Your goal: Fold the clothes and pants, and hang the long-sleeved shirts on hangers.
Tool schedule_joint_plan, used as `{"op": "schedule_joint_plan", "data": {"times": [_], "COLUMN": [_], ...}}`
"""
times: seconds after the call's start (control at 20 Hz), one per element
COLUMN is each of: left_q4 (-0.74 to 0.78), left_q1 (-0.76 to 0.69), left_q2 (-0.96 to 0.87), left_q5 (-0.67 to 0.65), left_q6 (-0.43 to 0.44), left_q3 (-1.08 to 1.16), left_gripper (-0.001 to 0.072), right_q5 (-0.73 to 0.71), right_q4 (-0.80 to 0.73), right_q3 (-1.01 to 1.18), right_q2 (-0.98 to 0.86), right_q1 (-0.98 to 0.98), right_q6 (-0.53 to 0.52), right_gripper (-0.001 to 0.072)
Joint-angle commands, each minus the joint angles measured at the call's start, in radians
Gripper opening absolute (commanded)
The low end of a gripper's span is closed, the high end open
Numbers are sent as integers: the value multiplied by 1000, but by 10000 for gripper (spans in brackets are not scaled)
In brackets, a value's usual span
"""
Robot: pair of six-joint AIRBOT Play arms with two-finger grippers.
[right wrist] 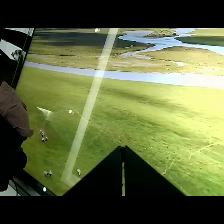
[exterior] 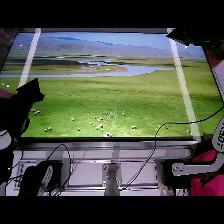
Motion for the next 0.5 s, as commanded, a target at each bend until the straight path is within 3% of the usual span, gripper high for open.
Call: {"op": "schedule_joint_plan", "data": {"times": [0.0, 0.15, 0.3, 0.35, 0.45], "left_q4": [13, 194, 685, 801, 856], "left_q1": [97, 270, 474, 537, 571], "left_q2": [0, -6, -55, -74, -86], "left_q5": [-11, -184, -531, -605, -591], "left_q6": [-82, -221, -584, -644, -690], "left_q3": [-23, -23, 4, 23, 50], "left_gripper": [37, 36, 37, 38, 40], "right_q5": [0, -22, -26, -31, -50], "right_q4": [0, 1, 1, 0, 0], "right_q3": [0, 0, 0, 0, 0], "right_q2": [1, 1, 1, 1, 0], "right_q1": [0, 0, 0, 0, 0], "right_q6": [1, 1, 4, 4, 4], "right_gripper": [19, 19, 19, 19, 19]}}
